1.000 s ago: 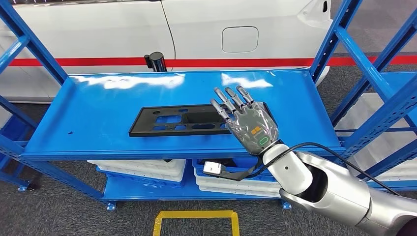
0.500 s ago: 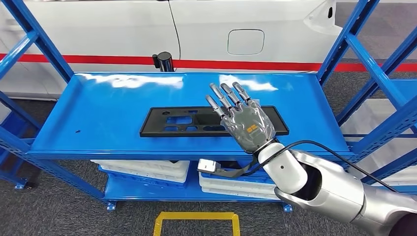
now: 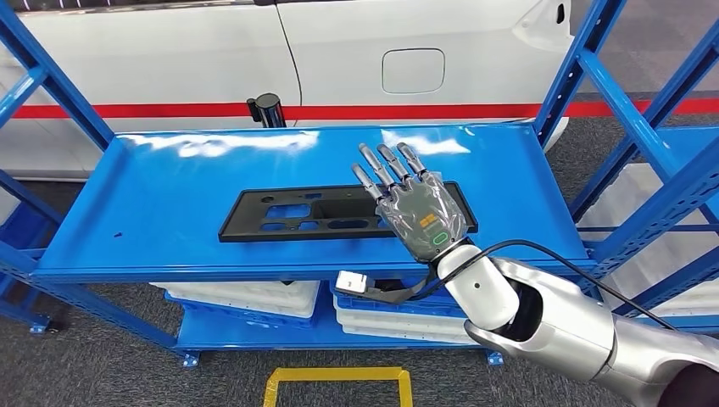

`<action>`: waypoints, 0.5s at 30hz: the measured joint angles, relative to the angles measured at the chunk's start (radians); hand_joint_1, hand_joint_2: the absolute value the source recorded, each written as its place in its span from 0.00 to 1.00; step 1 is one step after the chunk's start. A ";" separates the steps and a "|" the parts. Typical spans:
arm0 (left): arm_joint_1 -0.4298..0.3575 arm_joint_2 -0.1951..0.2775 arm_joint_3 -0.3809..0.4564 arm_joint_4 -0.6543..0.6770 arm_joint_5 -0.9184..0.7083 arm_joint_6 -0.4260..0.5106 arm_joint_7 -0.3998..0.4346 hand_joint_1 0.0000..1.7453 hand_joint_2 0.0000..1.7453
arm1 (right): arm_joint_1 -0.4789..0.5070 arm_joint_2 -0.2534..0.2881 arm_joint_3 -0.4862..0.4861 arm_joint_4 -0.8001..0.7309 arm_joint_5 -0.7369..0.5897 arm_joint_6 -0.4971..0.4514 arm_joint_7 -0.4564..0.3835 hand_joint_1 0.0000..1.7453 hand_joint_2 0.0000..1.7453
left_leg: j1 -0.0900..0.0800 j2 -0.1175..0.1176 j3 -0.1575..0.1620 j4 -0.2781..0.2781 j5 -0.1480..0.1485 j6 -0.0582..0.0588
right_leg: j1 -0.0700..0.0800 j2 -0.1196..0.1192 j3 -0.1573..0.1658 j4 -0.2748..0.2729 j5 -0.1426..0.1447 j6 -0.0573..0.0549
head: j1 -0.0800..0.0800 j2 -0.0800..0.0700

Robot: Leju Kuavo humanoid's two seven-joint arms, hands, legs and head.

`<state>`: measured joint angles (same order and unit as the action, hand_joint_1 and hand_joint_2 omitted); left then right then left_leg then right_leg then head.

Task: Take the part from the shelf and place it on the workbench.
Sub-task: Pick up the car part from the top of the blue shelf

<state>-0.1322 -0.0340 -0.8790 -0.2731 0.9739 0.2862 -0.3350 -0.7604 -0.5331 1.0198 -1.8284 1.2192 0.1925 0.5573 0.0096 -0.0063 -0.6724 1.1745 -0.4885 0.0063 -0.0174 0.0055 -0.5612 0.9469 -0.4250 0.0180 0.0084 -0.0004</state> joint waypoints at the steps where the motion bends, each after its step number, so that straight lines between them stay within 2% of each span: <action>1: -0.001 0.000 0.000 0.000 0.000 0.000 0.000 0.00 0.00 | 0.000 0.001 -0.001 0.002 0.002 0.000 0.001 0.00 1.00 | 0.000 0.000 0.040 -0.084 0.037 0.005 | 0.000 0.001 0.002 0.000 -0.001 0.001 | 0.000 0.000; 3: -0.003 0.000 -0.001 0.000 -0.001 0.000 0.000 0.00 0.00 | -0.001 0.001 -0.002 0.006 0.010 0.001 0.003 0.00 1.00 | -0.005 0.000 0.100 -0.211 0.082 0.015 | 0.004 0.002 0.002 0.001 -0.003 0.007 | 0.000 0.000; 4: -0.003 0.000 -0.001 0.000 -0.001 0.000 0.000 0.00 0.00 | -0.001 0.001 -0.002 0.009 0.013 0.003 0.003 0.00 1.00 | -0.008 0.000 0.111 -0.235 0.086 0.019 | 0.005 0.002 0.001 0.001 -0.004 0.011 | 0.001 0.000; 6: -0.003 -0.001 -0.002 0.000 -0.001 -0.001 0.001 0.00 0.00 | -0.002 0.001 -0.002 0.014 0.022 0.013 0.004 0.00 1.00 | -0.010 0.000 0.112 -0.238 0.087 0.027 | 0.005 0.002 0.000 -0.001 -0.004 0.020 | 0.001 0.000; 8: -0.003 -0.001 -0.003 0.000 -0.002 -0.001 0.002 0.00 0.00 | -0.003 0.000 -0.003 0.017 0.028 0.023 0.004 0.00 1.00 | -0.007 0.000 0.116 -0.244 0.091 0.039 | 0.003 0.001 -0.009 0.025 -0.025 0.029 | 0.002 0.000; 9: -0.004 -0.002 -0.003 0.000 -0.002 -0.001 0.002 0.00 0.00 | -0.005 -0.001 -0.004 0.018 0.031 0.026 0.005 0.00 1.00 | -0.004 0.000 0.119 -0.247 0.093 0.044 | 0.003 0.000 -0.028 0.070 -0.051 0.032 | 0.002 0.000; 11: -0.003 -0.002 -0.003 0.000 -0.002 -0.001 0.003 0.00 0.00 | -0.006 -0.003 -0.004 0.023 0.035 0.031 0.005 0.00 1.00 | -0.003 0.000 0.121 -0.247 0.091 0.049 | 0.003 0.000 -0.095 0.214 -0.120 0.035 | 0.003 0.000; 12: -0.003 -0.002 -0.003 0.000 -0.003 -0.002 0.003 0.00 0.00 | -0.006 -0.004 -0.004 0.025 0.036 0.033 0.005 0.00 1.00 | -0.003 0.001 0.122 -0.247 0.090 0.050 | 0.002 0.000 -0.129 0.280 -0.143 0.036 | 0.003 0.000; 13: -0.002 -0.003 -0.003 0.000 -0.003 -0.002 0.003 0.00 0.00 | -0.005 -0.004 -0.004 0.027 0.036 0.033 0.005 0.00 1.00 | -0.003 0.001 0.122 -0.247 0.089 0.050 | 0.001 0.000 -0.148 0.312 -0.146 0.037 | 0.003 0.000; 14: -0.002 -0.003 -0.004 0.000 -0.003 -0.003 0.004 0.00 0.00 | -0.005 -0.005 -0.003 0.029 0.036 0.034 0.005 0.00 1.00 | -0.003 0.000 0.124 -0.247 0.088 0.050 | 0.000 0.000 -0.146 0.303 -0.129 0.037 | 0.003 0.000; 15: -0.002 -0.003 -0.004 0.000 -0.003 -0.003 0.004 0.00 0.00 | -0.005 -0.006 -0.004 0.031 0.037 0.034 0.005 0.00 1.00 | -0.002 0.000 0.127 -0.247 0.086 0.048 | -0.002 0.000 -0.123 0.251 -0.095 0.037 | 0.003 0.000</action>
<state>-0.1345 -0.0371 -0.8827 -0.2731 0.9709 0.2834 -0.3311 -0.7659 -0.5388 1.0163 -1.7975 1.2559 0.2265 0.5620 0.0072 -0.0064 -0.5455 0.9278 -0.4028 0.0543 -0.0192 0.0052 -0.6840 1.1983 -0.5196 0.0553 0.0114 -0.0004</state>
